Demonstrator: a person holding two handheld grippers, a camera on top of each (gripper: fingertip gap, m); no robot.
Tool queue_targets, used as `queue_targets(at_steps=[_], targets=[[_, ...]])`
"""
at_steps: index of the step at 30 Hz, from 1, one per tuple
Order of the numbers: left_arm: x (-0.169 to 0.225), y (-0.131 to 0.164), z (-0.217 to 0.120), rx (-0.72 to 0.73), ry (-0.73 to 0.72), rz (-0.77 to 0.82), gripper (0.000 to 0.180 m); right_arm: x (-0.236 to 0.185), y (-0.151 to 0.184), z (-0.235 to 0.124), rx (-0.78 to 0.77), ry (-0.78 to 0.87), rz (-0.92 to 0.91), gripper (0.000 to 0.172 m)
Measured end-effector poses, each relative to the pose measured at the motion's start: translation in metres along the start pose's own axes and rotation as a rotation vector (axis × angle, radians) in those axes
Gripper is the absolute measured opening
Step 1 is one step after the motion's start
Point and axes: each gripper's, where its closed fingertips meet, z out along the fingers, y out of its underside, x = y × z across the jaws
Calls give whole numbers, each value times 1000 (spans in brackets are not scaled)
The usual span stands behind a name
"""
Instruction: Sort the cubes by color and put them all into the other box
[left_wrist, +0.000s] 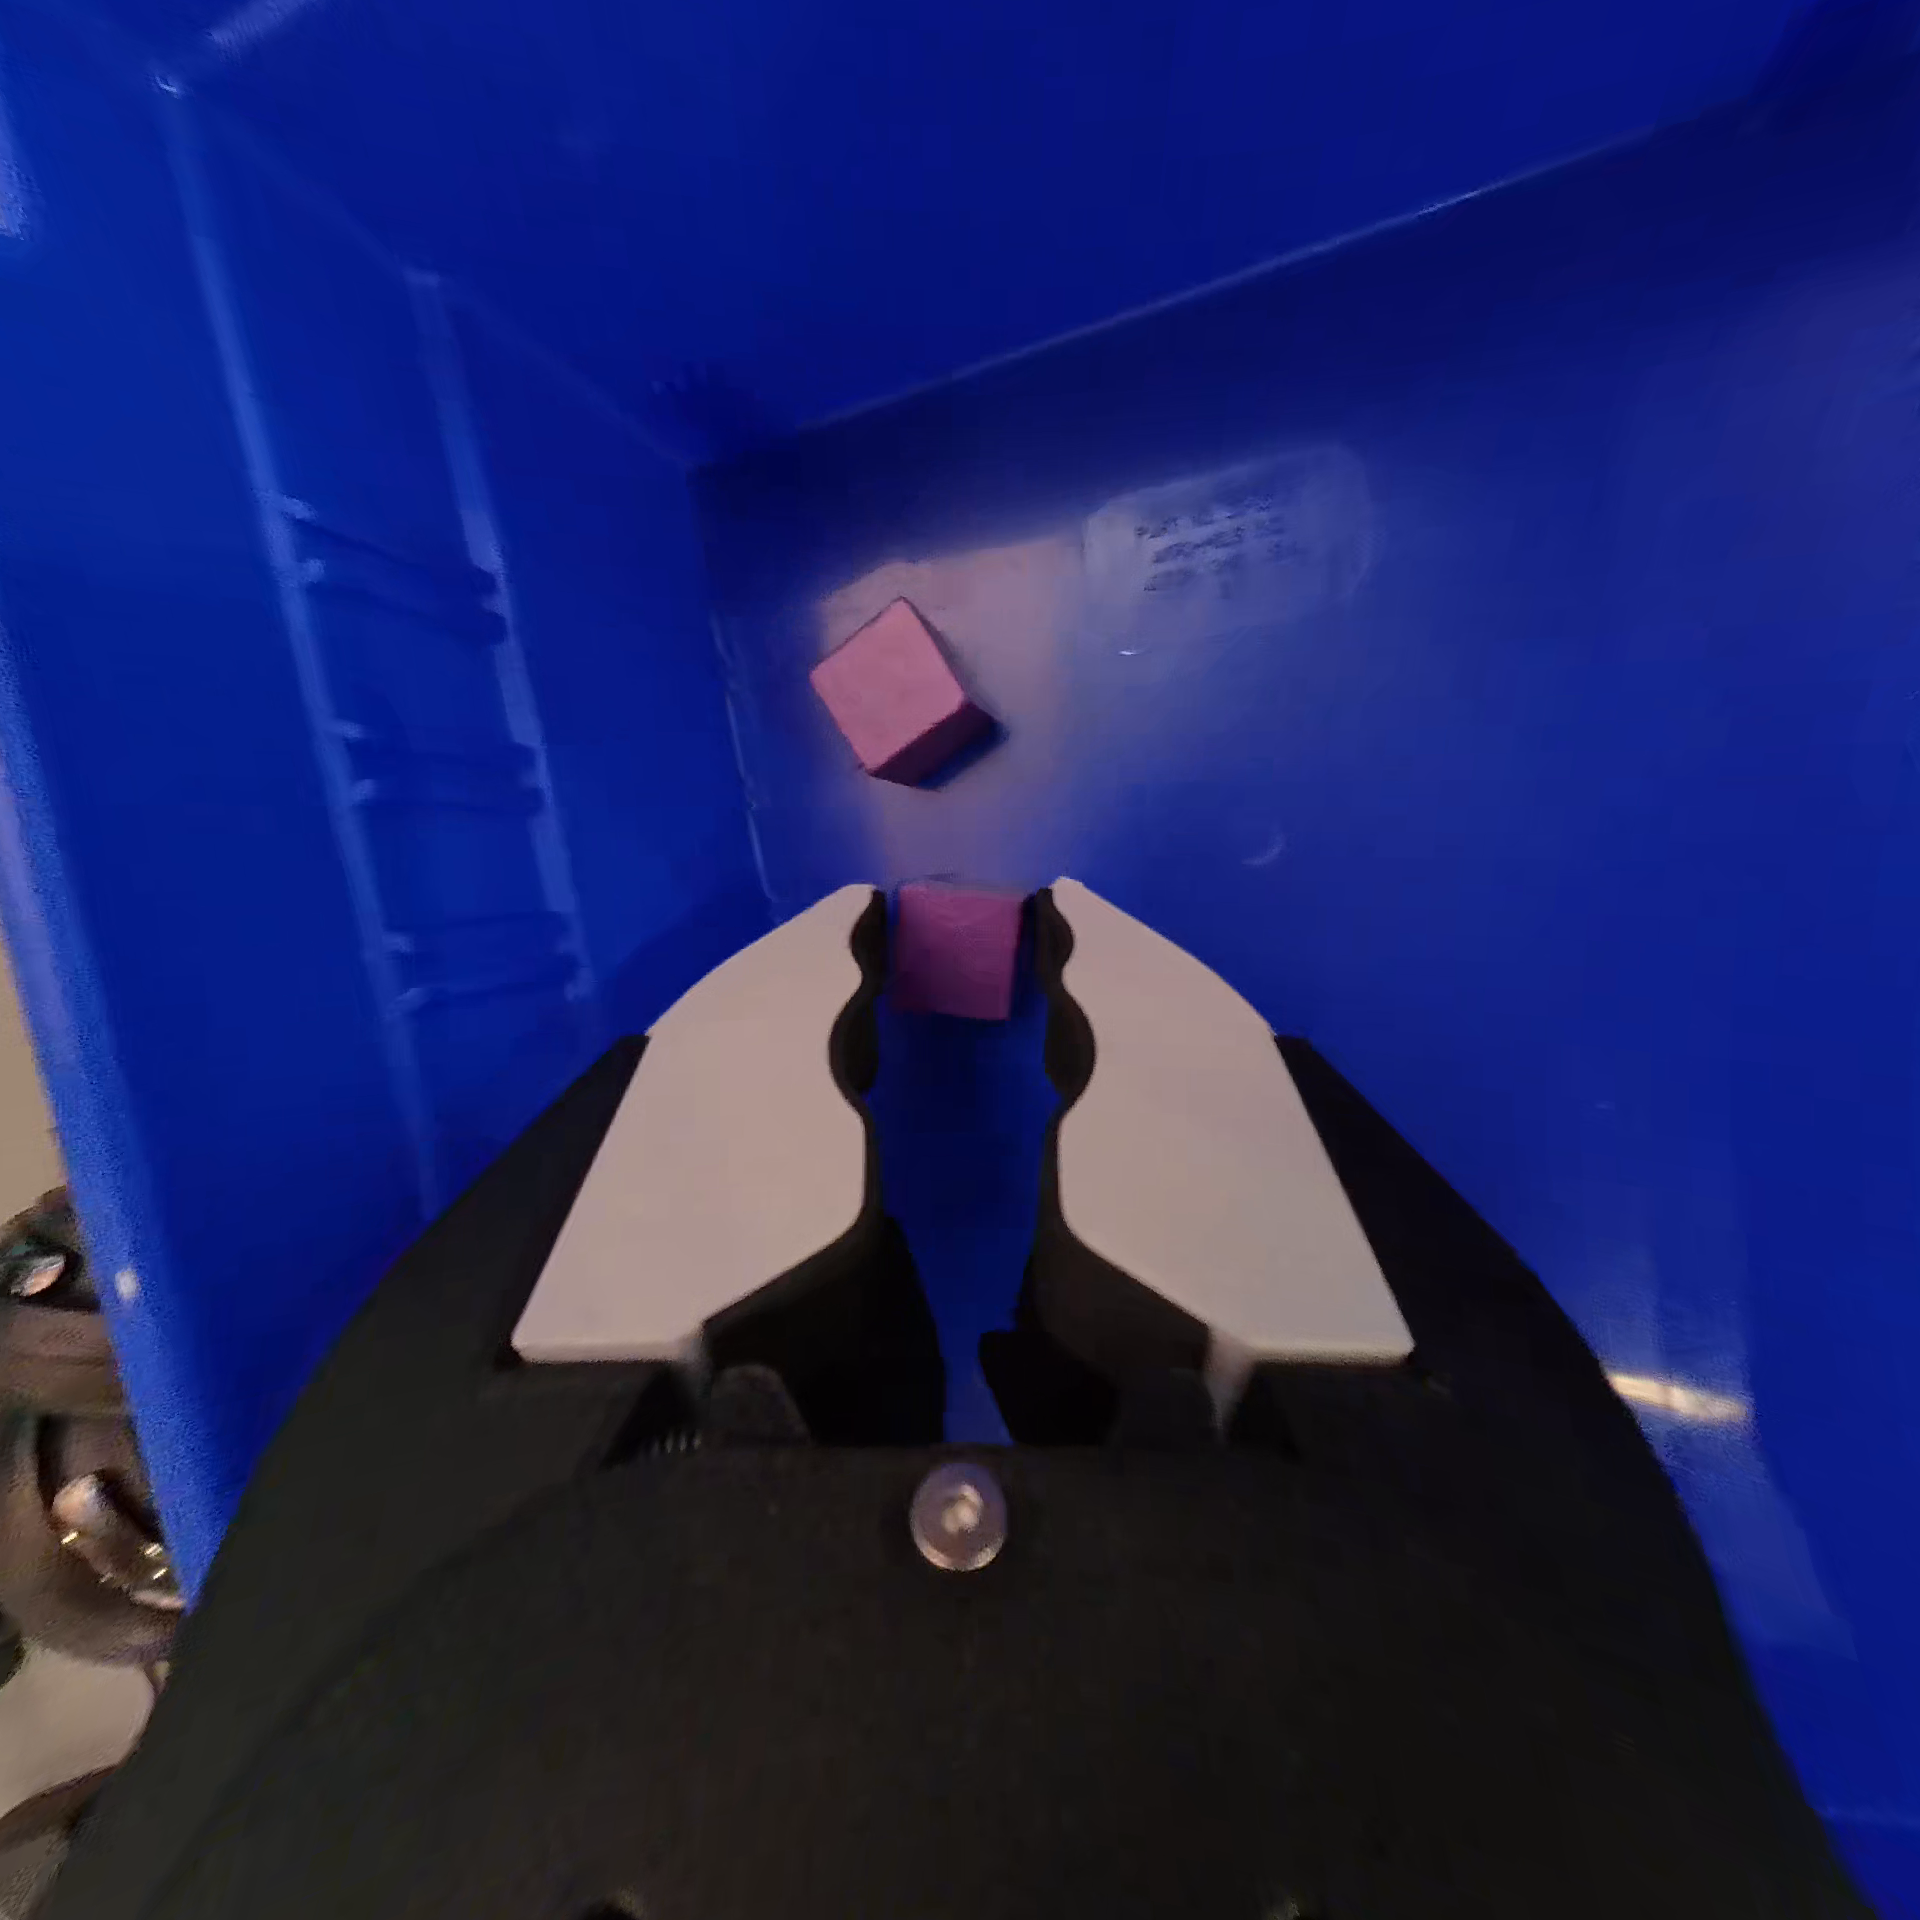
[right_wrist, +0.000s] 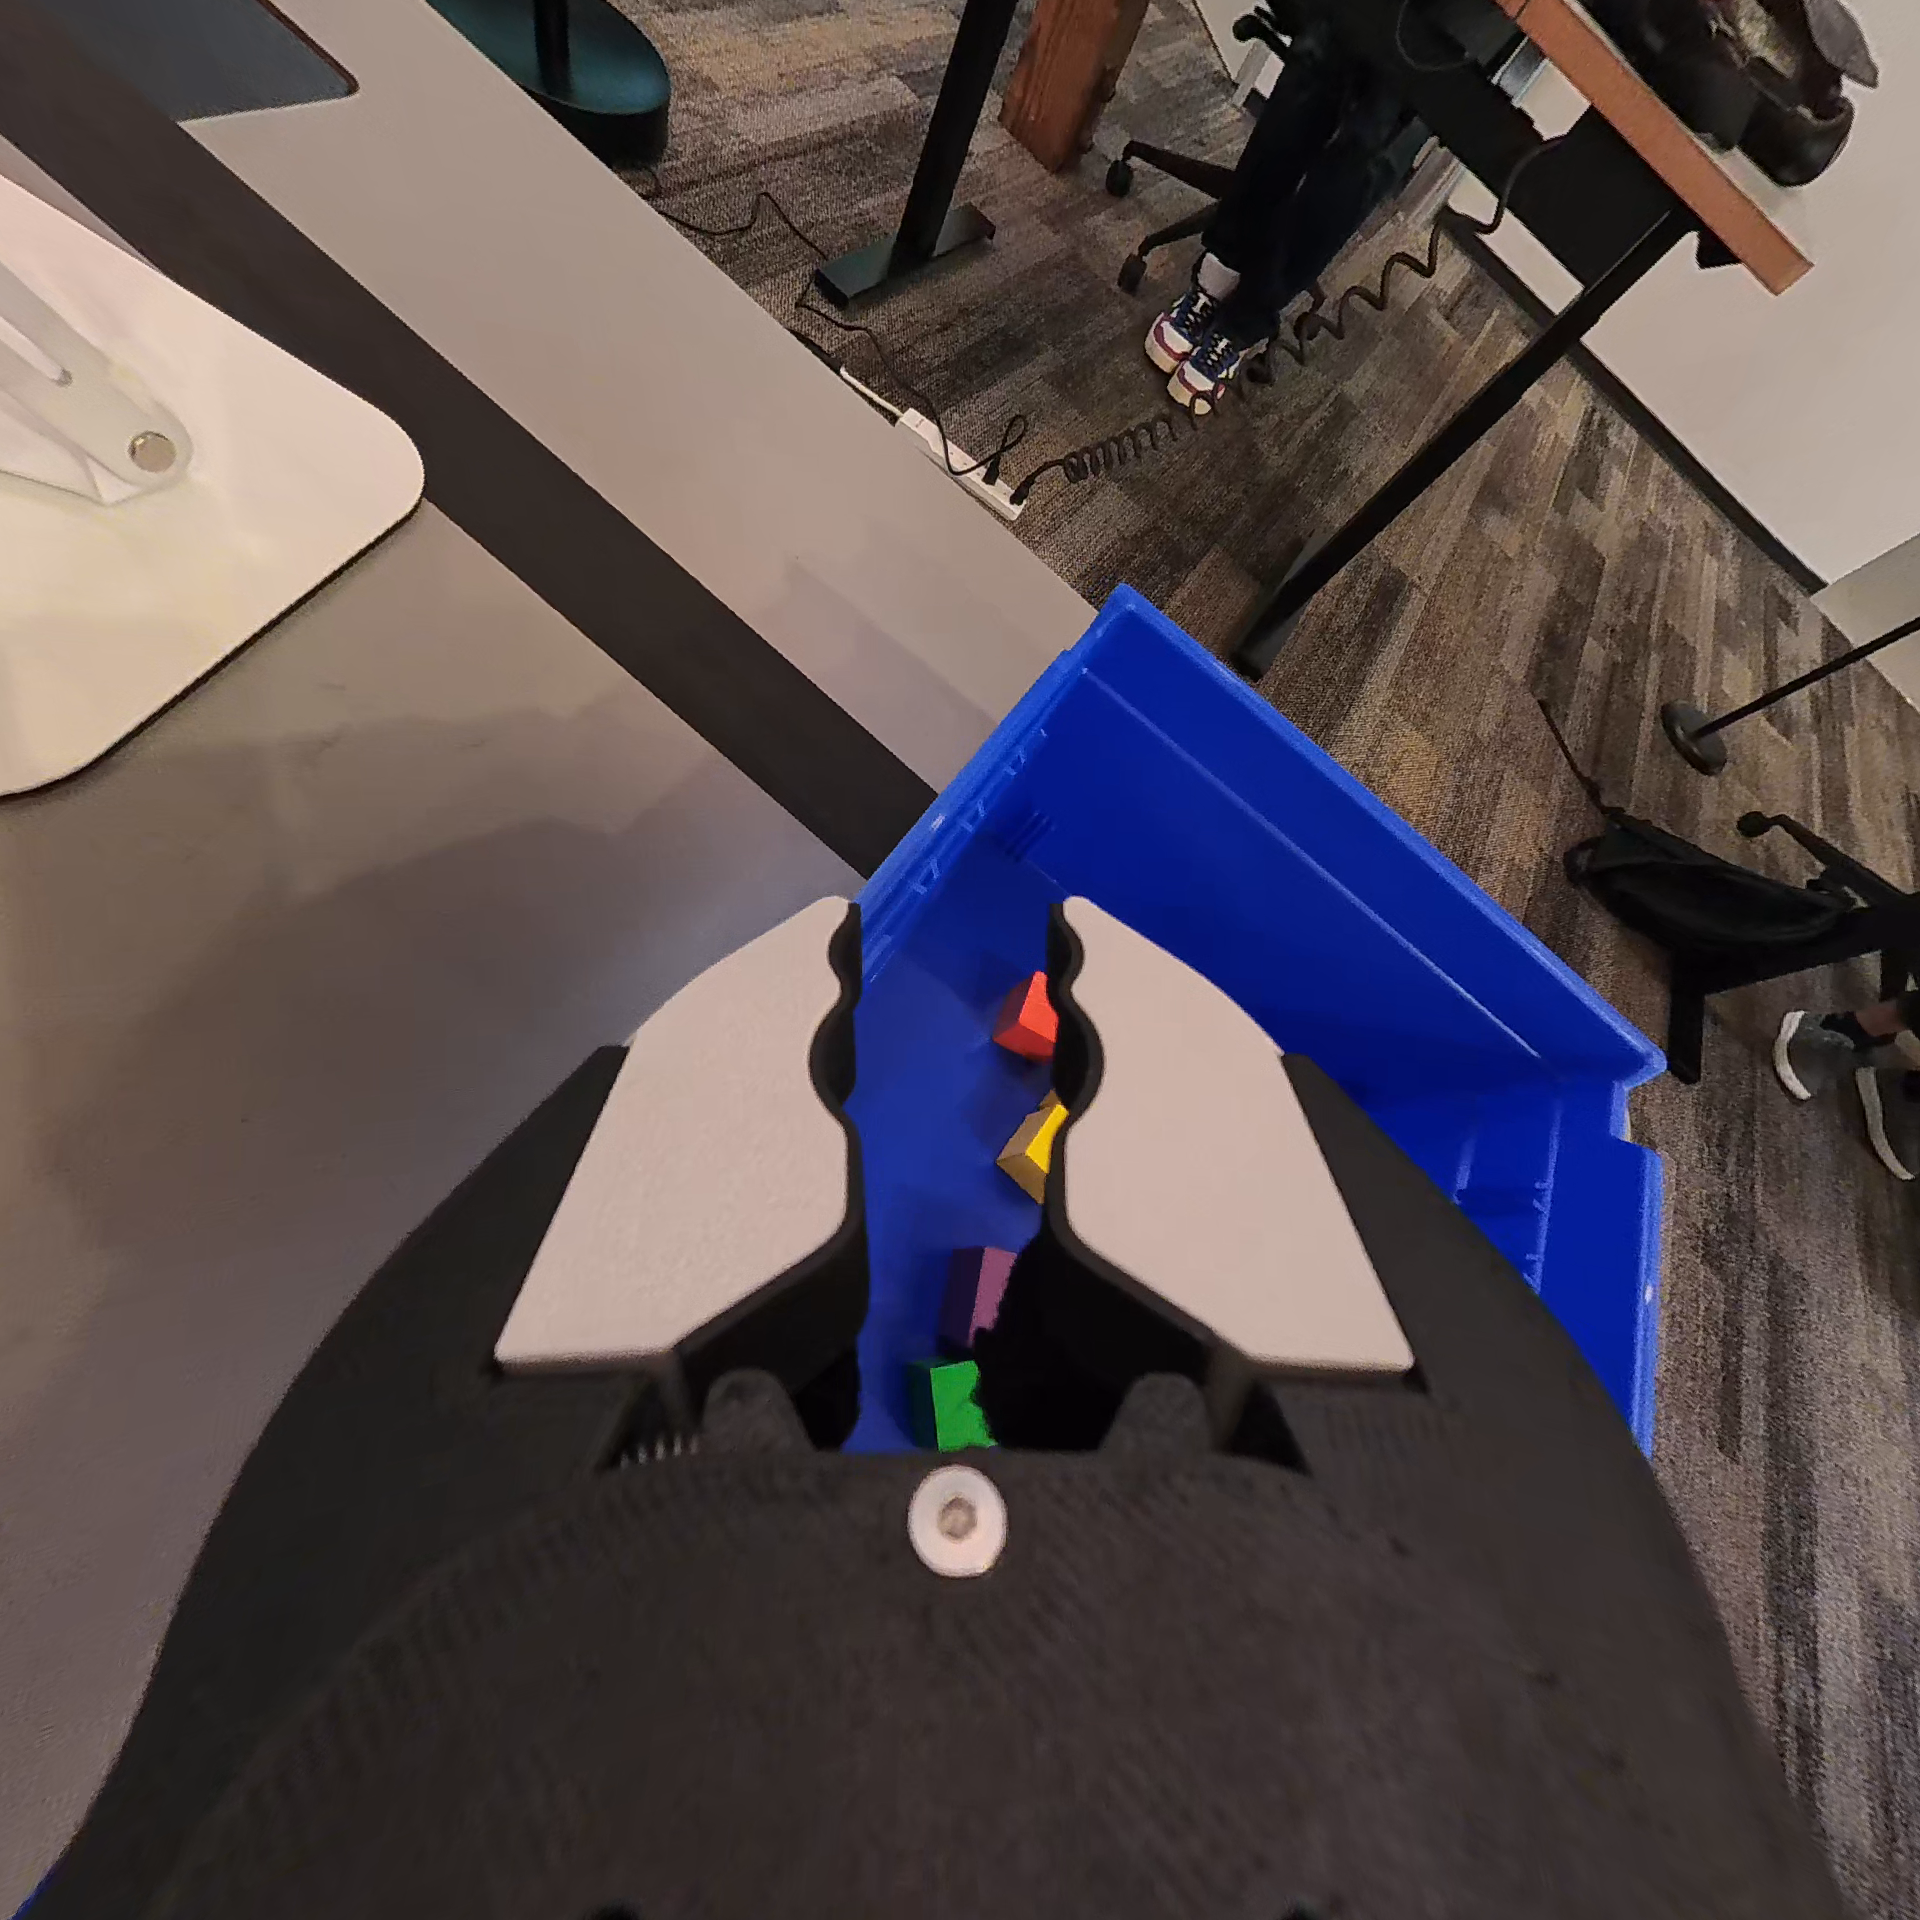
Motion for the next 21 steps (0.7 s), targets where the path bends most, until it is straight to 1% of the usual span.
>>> queue_targets(at_steps=[3, 5, 6, 8, 10, 11, 14, 17, 19, 21], targets=[[6, 2, -2, -10, 52, -11, 24, 1, 1, -1, -2, 2, 0, 34], [2, -5, -9, 30, 27, -5, 24, 1, 1, -1, -2, 2, -2, 34], [-1, -8, -13, 48, 5, -9, 25, 1, 0, -1, -3, 1, -3, 34], [0, -9, -14, 53, 14, -6, 33, 0, 0, -1, -2, 2, -5, 34], [1, -3, -8, 17, 27, -13, 35, 0, 0, -1, -2, 1, -6, 34], [3, 0, -4, -2, 39, -16, 35, 0, 0, -1, -2, 2, -6, 34], [4, 1, 0, -3, 64, -56, 25, 0, 0, -1, -3, 2, -8, 34], [5, 1, 1, 10, 81, -78, 24, 1, -1, -2, -2, 6, -10, 34], [5, 1, -3, 10, 95, -85, 24, 1, -3, -4, 6, 11, -11, 34], [9, -6, -14, 63, 142, -105, 24, 3, -10, -7, 28, 29, -22, 34]])
